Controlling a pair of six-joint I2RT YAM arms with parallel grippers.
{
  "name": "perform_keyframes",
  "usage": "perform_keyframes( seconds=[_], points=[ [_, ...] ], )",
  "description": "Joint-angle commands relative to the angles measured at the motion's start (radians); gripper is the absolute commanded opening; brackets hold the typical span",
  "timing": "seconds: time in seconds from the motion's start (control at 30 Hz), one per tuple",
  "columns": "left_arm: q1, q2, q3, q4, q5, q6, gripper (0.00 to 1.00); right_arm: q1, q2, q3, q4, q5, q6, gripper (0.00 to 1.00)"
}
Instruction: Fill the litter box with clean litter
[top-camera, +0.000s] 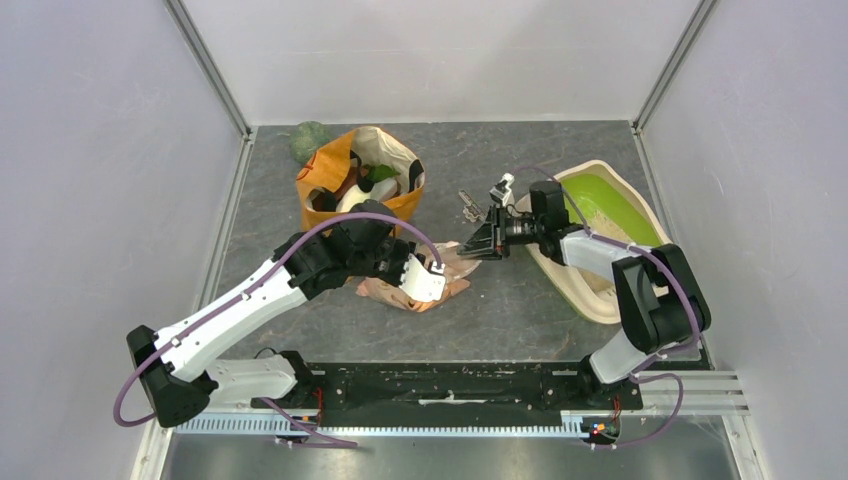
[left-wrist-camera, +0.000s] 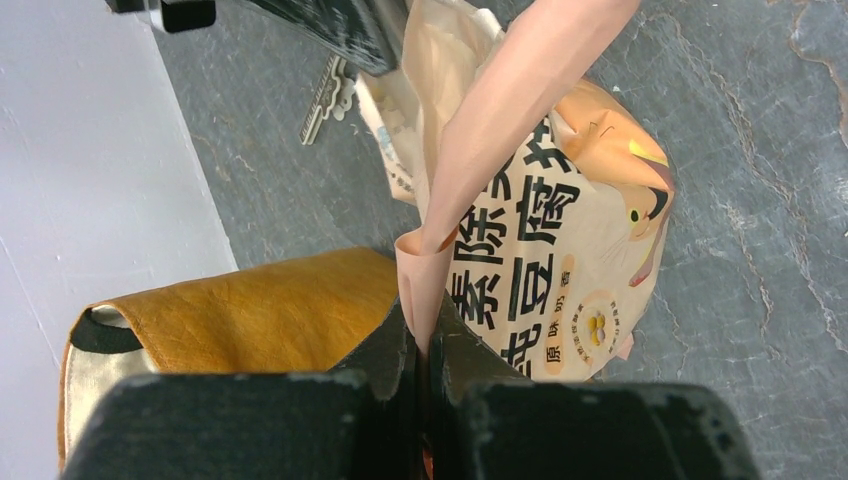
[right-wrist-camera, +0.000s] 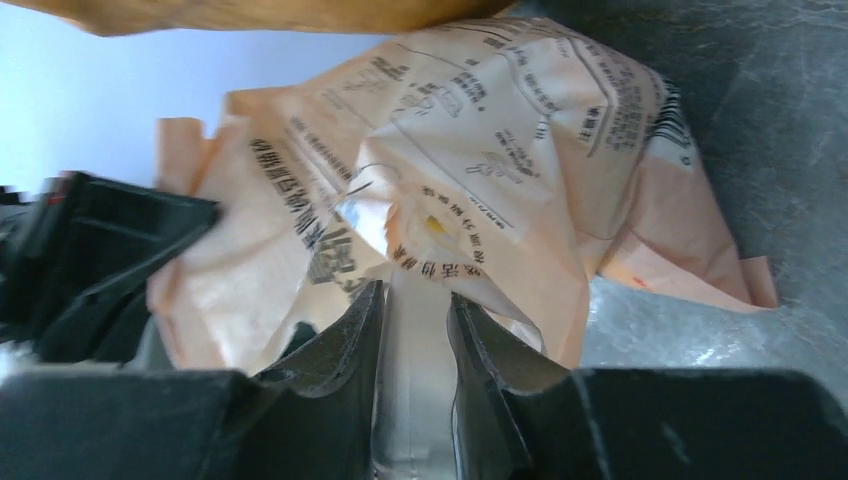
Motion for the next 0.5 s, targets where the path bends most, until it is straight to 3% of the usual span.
perform_keyframes(
  seconds=[0.0,0.07,0.2,0.3,0.37,0.47],
  points=[
    [-0.006,-0.01,0.021,0.05,0.045,-0.027,0.02,-0.08,-0.054,-0.039,0.393,-0.181,0.289,0.0],
    [-0.006,-0.008,0.026,0.05,0.043,-0.031,0.02,-0.101,-0.084,-0.068,0.407,-0.213,0.323,0.0],
    [-0.006,0.0,0.043,0.048,0.037,-0.04,0.02,-0.046,-0.079,-0.082,0.307,-0.162,0.214,0.0],
    [-0.006,0.007,0.047,0.047,0.034,-0.036,0.02,-0.064,-0.01,-0.118,0.587,-0.197,0.411,0.0],
    [-0.006,0.009,0.054,0.037,0.035,-0.039,0.02,-0.135,-0.017,-0.141,0.657,-0.25,0.477,0.0],
    [-0.006,0.007,0.057,0.033,0.035,-0.04,0.02,-0.087,-0.025,-0.117,0.531,-0.177,0.376,0.0]
  ],
)
